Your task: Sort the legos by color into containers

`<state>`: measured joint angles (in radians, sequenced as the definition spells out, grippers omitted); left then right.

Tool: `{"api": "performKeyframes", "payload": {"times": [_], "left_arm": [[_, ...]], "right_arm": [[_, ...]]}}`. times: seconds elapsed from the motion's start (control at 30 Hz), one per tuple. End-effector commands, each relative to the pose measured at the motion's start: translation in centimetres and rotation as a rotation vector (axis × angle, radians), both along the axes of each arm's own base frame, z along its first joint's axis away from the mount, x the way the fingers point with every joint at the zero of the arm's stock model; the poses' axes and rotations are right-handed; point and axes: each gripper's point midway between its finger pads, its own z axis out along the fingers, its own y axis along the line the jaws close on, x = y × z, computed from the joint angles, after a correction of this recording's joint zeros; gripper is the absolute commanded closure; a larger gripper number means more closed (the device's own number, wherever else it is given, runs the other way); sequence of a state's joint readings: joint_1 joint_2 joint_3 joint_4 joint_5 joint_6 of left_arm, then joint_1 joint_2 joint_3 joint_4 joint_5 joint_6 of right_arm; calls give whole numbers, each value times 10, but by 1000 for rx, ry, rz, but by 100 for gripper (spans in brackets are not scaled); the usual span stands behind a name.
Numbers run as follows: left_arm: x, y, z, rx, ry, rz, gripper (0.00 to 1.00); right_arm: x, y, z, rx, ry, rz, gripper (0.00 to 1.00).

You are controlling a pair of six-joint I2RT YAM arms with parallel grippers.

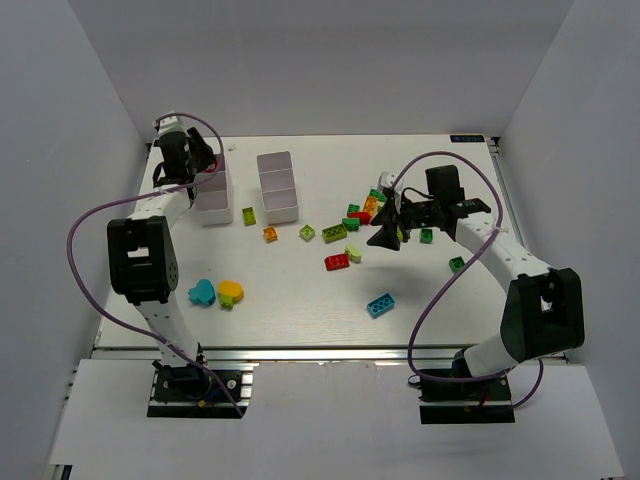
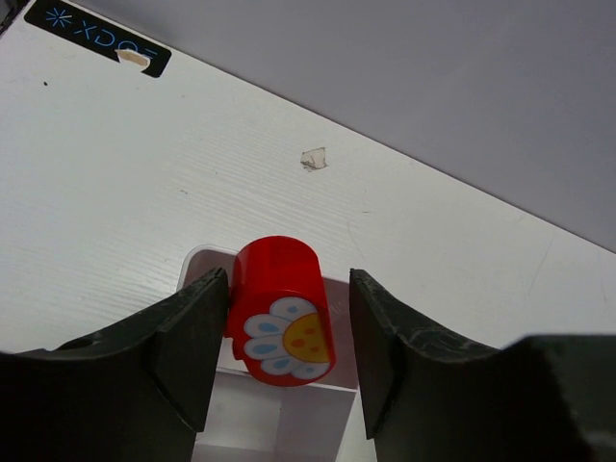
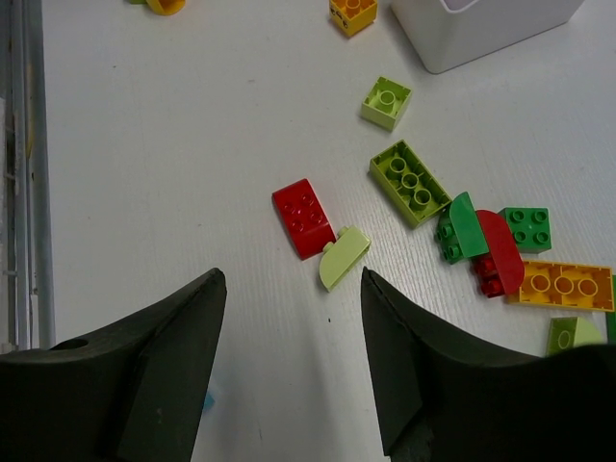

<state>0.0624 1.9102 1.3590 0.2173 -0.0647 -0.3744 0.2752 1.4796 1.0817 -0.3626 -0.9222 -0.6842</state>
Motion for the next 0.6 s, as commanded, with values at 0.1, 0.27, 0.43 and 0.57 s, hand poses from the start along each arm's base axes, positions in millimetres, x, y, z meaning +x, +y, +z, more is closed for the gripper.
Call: {"api": "performKeyframes", "payload": {"times": [0.1,0.27,0.43,0.57], "left_arm": [[-6,0,35,5,-49,9,42],[-4,1,24,7,4,6,41],[-1,2,28,8,-5,9,44],[-4,2,41,11,-35,14,44]], "right_arm": [[-3,1,12,24,-44,9,36],[-3,1,12,24,-46,8,36],[-3,0,10,23,-43,6,36],[-2,0,11,25,-45,1,36]]}}
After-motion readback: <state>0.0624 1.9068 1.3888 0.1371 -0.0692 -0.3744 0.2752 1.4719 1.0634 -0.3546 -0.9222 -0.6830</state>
